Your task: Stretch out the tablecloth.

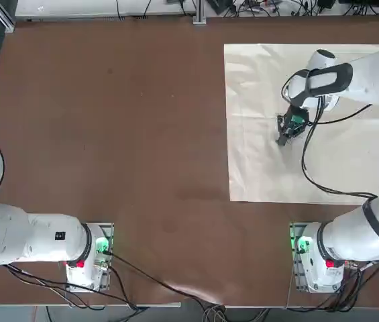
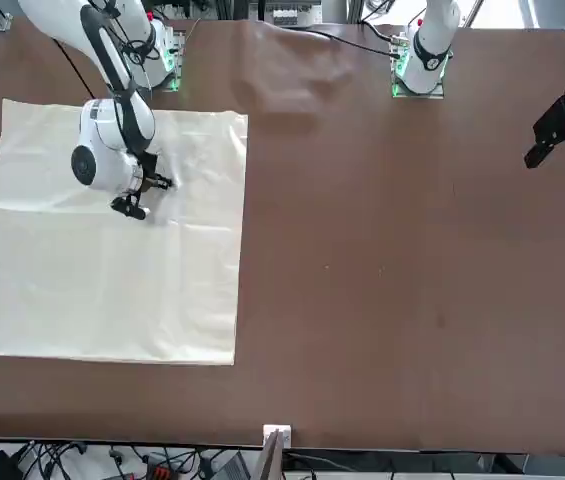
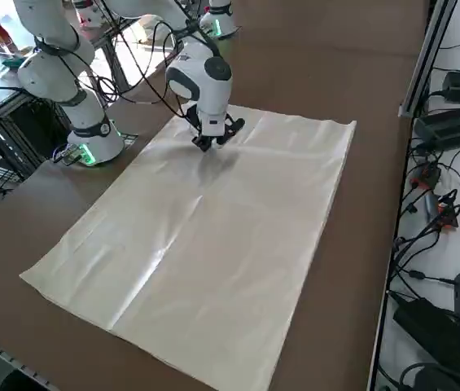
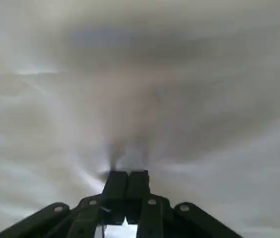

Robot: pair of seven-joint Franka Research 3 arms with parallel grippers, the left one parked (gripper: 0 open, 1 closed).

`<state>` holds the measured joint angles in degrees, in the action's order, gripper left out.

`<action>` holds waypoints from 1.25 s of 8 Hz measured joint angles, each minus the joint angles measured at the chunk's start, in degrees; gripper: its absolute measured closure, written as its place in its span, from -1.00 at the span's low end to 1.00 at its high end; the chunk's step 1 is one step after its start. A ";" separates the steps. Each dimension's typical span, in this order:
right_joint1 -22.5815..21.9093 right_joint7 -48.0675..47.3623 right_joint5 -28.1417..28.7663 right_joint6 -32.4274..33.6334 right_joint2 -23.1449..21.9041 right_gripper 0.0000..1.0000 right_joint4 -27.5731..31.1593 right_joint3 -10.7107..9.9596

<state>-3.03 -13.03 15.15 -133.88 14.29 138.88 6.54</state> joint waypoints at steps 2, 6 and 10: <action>0.07 0.13 0.02 3.13 -1.57 0.85 -2.94 -0.07; 2.35 0.51 -2.27 24.46 -6.20 -0.03 -23.56 -1.50; 3.67 4.26 -10.38 30.36 -6.43 -1.00 -41.66 -6.85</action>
<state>0.64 -8.77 4.78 -103.52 7.86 97.22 -0.32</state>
